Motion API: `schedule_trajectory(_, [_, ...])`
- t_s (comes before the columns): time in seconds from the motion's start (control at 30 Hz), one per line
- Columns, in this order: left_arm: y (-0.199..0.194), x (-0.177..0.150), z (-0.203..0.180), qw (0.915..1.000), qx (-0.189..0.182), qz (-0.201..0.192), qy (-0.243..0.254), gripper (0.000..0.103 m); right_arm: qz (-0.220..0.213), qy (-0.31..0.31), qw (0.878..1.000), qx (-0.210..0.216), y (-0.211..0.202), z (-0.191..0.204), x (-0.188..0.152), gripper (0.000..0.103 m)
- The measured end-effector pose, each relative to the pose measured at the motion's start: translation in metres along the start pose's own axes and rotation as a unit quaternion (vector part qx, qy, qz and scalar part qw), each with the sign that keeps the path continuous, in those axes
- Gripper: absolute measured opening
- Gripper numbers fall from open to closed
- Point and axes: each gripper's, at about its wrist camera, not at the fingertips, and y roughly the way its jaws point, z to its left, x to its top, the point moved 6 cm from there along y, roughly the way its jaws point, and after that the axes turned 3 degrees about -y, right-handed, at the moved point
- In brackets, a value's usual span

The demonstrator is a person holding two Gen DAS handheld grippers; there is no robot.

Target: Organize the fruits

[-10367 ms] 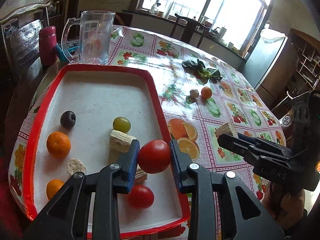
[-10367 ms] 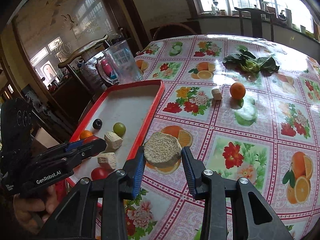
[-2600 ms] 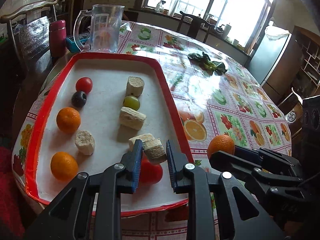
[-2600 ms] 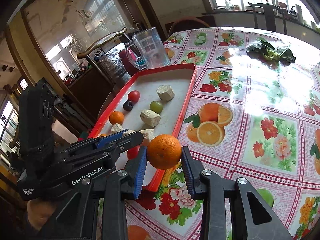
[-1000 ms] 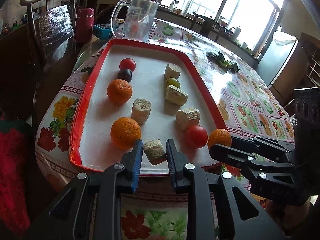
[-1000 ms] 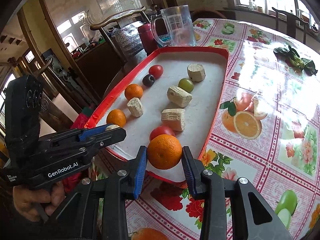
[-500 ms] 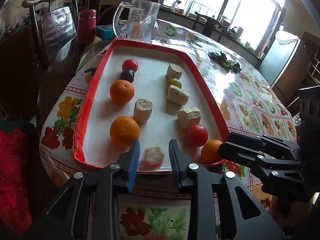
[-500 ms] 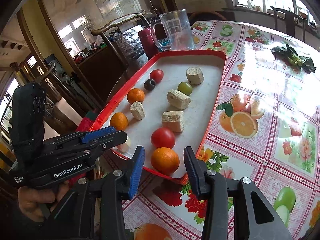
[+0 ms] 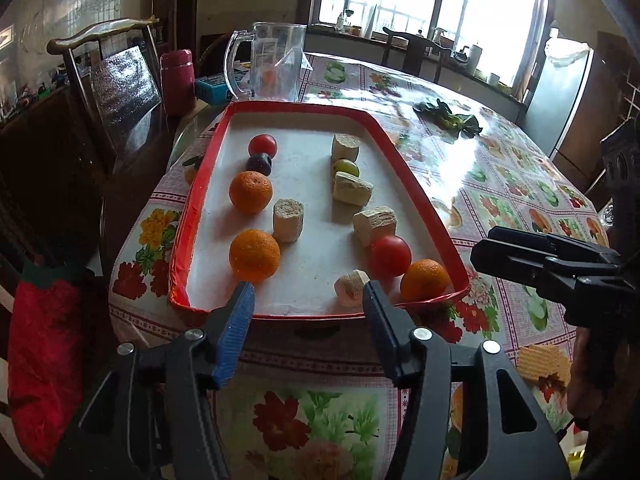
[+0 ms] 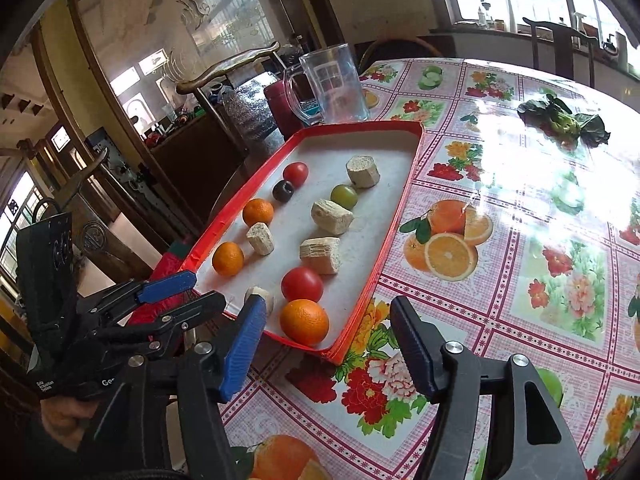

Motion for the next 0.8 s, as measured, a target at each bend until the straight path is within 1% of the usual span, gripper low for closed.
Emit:
schedule_trajectory(0.03, [-0.002, -0.001, -0.001, 1.0, 0.003, -0.002, 0.002, 0.067, 0.001, -0.004, 1.0, 0.001, 0.0, 0.0, 0.0, 0.069])
schedule_trajectory(0.1, [-0.004, -0.003, -0.002, 0.9999, 0.008, -0.005, 0.005, 0.071, 0.001, -0.011, 1.0, 0.003, -0.002, 0.0, 0.0, 0.073])
schedule_trajectory(0.27, [-0.008, -0.008, 0.0, 0.9996, 0.023, -0.007, 0.015, 0.072, 0.0, -0.026, 1.0, 0.013, -0.008, -0.003, 0.003, 0.082])
schedule_trajectory(0.37, [-0.014, -0.011, 0.001, 0.9993, 0.031, -0.013, 0.018, 0.078, 0.003, -0.039, 0.999, 0.022, -0.011, -0.005, 0.003, 0.086])
schedule_trajectory(0.53, [-0.022, -0.015, 0.002, 0.9981, 0.049, -0.024, 0.029, 0.079, 0.014, -0.052, 0.998, 0.034, -0.013, -0.01, 0.005, 0.087])
schedule_trajectory(0.63, [-0.024, -0.019, 0.006, 0.9973, 0.065, -0.021, 0.028, 0.082, 0.015, -0.066, 0.997, 0.046, -0.017, -0.007, 0.006, 0.088])
schedule_trajectory(0.73, [-0.026, -0.021, 0.009, 0.9976, 0.063, -0.016, 0.026, 0.082, 0.012, -0.103, 0.994, 0.044, -0.02, 0.002, 0.007, 0.091])
schedule_trajectory(0.8, [-0.028, -0.022, 0.01, 0.997, 0.07, -0.018, 0.028, 0.082, 0.011, -0.141, 0.99, 0.031, -0.02, 0.01, 0.005, 0.094])
